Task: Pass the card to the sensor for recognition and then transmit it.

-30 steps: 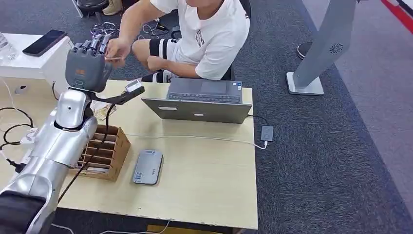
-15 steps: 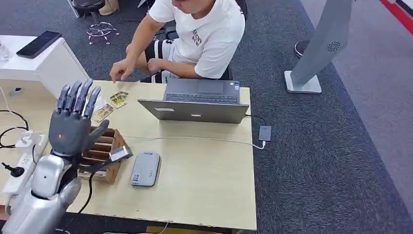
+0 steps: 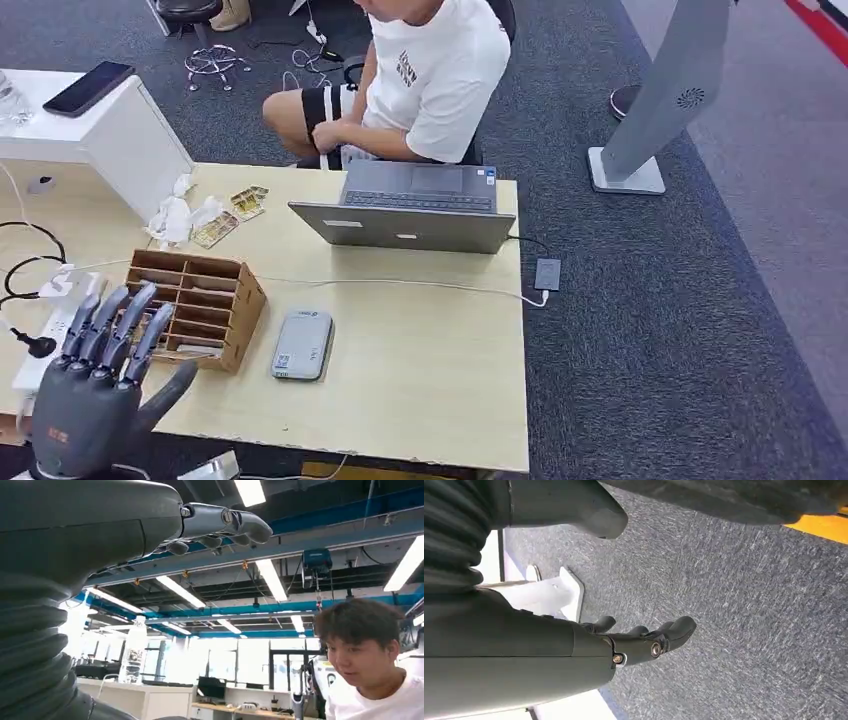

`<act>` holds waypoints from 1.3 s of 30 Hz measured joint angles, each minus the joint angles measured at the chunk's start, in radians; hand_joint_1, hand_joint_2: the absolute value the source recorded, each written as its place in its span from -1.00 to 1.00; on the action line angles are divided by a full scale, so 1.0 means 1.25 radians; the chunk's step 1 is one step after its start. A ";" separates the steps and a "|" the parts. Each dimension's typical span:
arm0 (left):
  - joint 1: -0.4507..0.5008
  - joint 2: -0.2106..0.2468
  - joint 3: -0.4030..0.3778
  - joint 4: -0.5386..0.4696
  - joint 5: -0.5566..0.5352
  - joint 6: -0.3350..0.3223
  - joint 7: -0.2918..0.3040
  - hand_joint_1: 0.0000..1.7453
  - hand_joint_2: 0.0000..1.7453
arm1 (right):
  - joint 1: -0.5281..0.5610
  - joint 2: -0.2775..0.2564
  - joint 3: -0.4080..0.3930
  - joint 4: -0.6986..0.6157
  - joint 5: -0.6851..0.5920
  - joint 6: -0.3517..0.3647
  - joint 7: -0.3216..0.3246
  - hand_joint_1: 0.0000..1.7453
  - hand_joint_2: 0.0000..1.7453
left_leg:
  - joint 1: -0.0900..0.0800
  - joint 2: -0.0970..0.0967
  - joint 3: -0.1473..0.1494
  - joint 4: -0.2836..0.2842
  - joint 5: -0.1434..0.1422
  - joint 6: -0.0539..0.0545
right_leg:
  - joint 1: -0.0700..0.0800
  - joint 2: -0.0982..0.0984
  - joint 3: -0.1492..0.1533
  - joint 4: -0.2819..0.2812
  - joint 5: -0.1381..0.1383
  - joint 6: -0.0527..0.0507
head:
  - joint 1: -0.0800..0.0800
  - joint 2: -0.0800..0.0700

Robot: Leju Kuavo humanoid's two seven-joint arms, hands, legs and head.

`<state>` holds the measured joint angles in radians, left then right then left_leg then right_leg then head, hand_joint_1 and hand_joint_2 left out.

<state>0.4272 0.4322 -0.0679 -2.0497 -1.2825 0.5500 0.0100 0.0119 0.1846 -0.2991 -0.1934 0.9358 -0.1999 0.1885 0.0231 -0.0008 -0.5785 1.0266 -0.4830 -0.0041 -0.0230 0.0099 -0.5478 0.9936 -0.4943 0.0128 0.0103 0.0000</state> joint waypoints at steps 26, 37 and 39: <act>-0.113 0.020 0.049 0.233 0.108 -0.410 0.104 -1.00 1.00 | -0.005 0.001 -0.027 -0.007 0.042 0.011 0.025 -1.00 1.00 | 0.000 -0.001 0.001 0.000 0.001 0.000 | 0.000 -0.001 0.001 0.000 0.000 0.000 | 0.000 0.000; -0.140 0.003 0.048 0.280 0.097 -0.417 0.110 -1.00 1.00 | -0.006 0.001 -0.027 -0.007 0.048 0.013 0.019 -1.00 1.00 | 0.000 -0.001 0.001 0.000 0.001 0.000 | 0.000 -0.001 0.000 0.000 0.000 0.000 | 0.000 0.000; -0.140 0.002 0.048 0.284 0.097 -0.417 0.114 -1.00 1.00 | -0.006 0.001 -0.026 -0.007 0.055 0.014 0.018 -1.00 1.00 | 0.000 -0.001 0.001 0.000 0.001 0.000 | 0.000 -0.001 0.000 0.000 0.000 0.000 | 0.000 0.000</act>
<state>0.2523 0.4341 -0.0084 -1.6953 -1.1608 0.0286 0.1530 0.0048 0.1854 -0.3319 -0.2022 1.0041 -0.1827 0.2106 0.0232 -0.0023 -0.5775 1.0266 -0.4818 -0.0046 -0.0229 0.0091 -0.5473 0.9942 -0.4940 0.0128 0.0103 0.0000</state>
